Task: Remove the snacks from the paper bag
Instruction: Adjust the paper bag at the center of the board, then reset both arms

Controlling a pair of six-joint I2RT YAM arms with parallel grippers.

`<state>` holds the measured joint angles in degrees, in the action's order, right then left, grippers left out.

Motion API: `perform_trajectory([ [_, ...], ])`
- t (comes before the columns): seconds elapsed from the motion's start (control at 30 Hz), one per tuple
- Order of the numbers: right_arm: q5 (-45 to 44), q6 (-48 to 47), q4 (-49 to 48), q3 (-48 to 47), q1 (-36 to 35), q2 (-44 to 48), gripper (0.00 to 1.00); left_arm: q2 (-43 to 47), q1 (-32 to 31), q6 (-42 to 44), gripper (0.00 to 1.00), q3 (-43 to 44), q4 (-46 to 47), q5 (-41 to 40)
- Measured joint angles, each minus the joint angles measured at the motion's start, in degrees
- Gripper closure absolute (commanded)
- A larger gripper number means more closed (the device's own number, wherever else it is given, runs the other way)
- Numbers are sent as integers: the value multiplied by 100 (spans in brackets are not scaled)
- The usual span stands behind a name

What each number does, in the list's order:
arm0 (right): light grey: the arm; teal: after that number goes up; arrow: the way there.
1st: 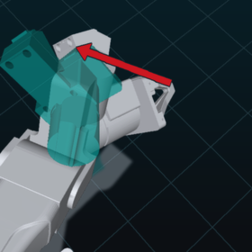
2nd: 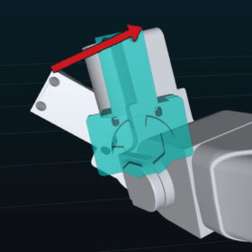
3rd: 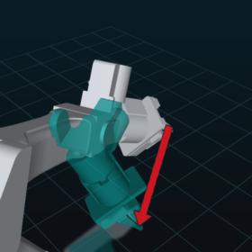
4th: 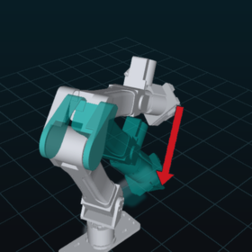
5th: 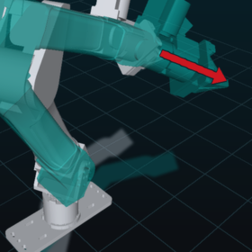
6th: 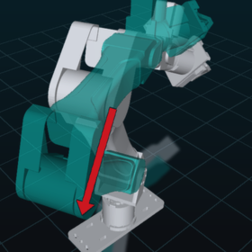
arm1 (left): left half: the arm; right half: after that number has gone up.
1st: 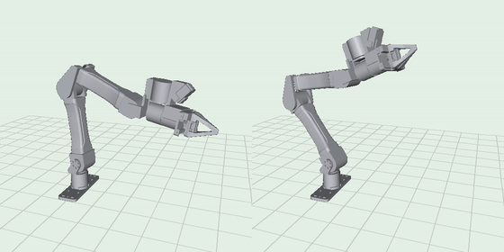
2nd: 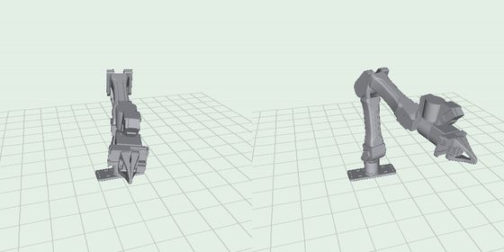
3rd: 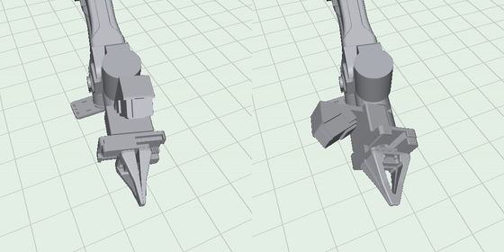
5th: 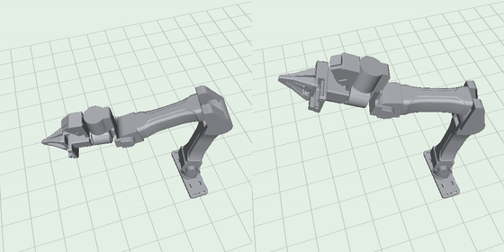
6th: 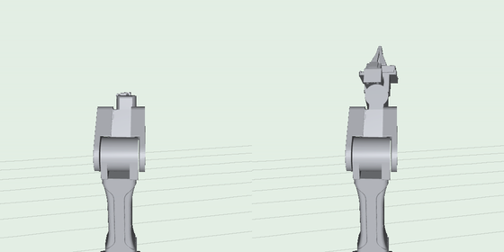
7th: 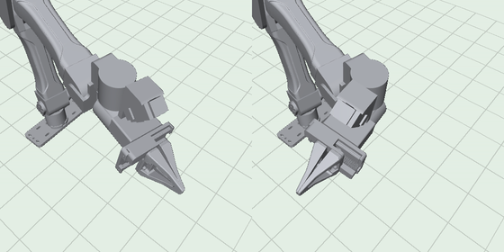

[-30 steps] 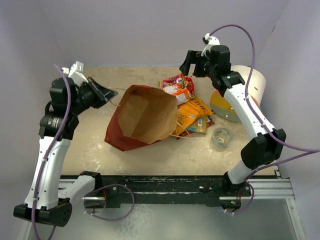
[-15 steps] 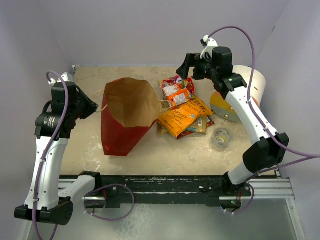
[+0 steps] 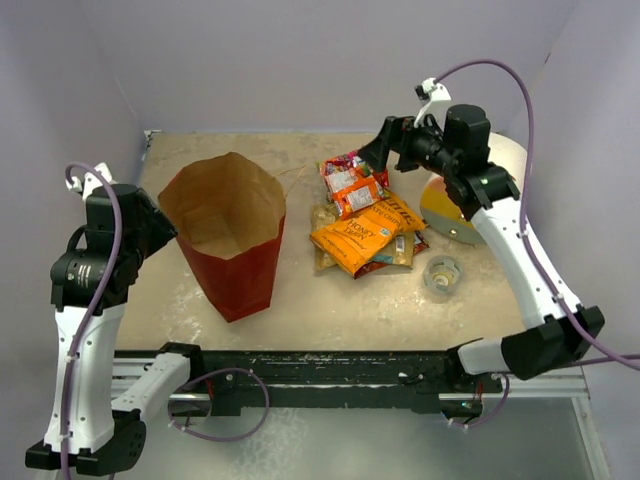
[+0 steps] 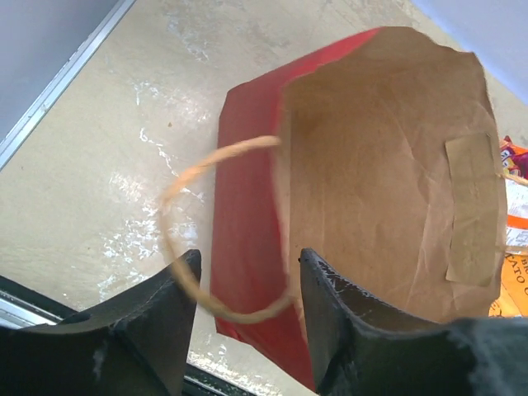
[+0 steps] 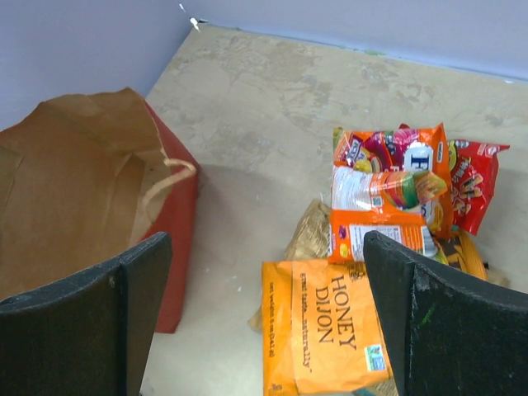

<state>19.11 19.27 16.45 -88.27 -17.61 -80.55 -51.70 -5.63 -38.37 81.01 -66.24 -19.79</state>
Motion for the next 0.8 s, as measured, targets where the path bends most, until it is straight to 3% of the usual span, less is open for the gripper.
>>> perform_trajectory([
  [0.13, -4, -2, 114, 319, -2, 463, 0, 55, 0, 15, 32, 168, -179, 2],
  [0.23, -26, -2, 173, 555, 0, 846, 1, 96, 0, 76, 2, 317, -282, 17],
  [0.57, -516, 13, 988, 695, -2, 2098, 0, 380, 0, 162, 1, 968, -667, 229],
  [0.8, -933, 245, 2098, 404, -2, 3235, 0, 413, 0, 490, 1, 1954, -756, 804],
])
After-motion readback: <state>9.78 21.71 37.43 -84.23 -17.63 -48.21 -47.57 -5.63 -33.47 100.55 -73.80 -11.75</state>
